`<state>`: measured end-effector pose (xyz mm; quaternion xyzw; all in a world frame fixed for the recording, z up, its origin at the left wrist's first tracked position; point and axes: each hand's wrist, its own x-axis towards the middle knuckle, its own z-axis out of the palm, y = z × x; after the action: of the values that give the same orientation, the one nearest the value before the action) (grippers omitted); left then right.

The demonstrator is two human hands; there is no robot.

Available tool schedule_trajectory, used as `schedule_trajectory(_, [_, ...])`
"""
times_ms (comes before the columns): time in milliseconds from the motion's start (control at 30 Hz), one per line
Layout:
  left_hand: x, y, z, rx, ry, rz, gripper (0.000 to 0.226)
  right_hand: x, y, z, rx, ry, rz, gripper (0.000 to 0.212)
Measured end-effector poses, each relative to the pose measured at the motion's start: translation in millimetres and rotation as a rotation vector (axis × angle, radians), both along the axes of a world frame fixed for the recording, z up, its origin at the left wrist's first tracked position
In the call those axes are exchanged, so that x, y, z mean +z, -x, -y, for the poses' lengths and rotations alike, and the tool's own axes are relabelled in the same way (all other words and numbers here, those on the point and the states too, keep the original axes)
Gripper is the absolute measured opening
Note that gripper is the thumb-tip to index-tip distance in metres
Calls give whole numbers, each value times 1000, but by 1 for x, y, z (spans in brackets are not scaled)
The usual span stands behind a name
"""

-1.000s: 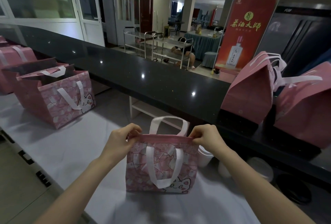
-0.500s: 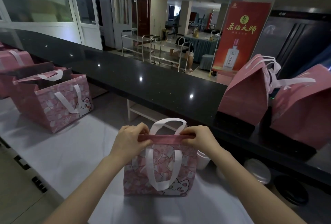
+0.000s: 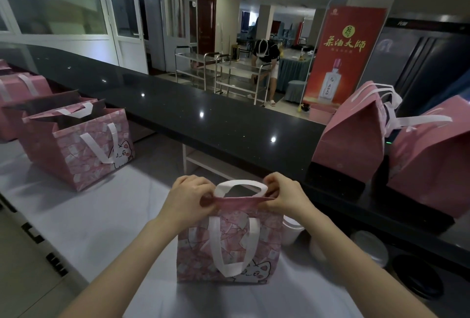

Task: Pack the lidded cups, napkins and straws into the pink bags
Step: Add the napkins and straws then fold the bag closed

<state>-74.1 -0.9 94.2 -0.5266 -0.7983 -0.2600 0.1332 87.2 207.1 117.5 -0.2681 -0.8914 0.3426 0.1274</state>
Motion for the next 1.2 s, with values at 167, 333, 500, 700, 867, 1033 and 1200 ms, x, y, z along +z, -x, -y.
schedule_trajectory(167, [17,-10,-15,-111,41,-38,26,9,19,14,134,-192,120,20])
schedule_trajectory(333, [7,-19,-22,-162,-13,-88,20,0,29,29,182,-428,147,14])
schedule_trajectory(500, [-4,-20,-23,-138,-38,-29,21,-11,26,34,163,-449,76,12])
schedule_trajectory(700, [-2,-21,-20,-170,-54,-10,23,-14,18,29,183,-382,-11,18])
schedule_trajectory(867, [2,5,7,-82,-60,93,33,-7,-9,-4,140,-311,40,24])
schedule_trajectory(1033, [-5,23,37,3,5,276,24,-5,-24,-21,132,-202,61,25])
schedule_trajectory(1200, [-11,21,37,57,-83,330,12,-12,-21,-17,85,-178,-18,9])
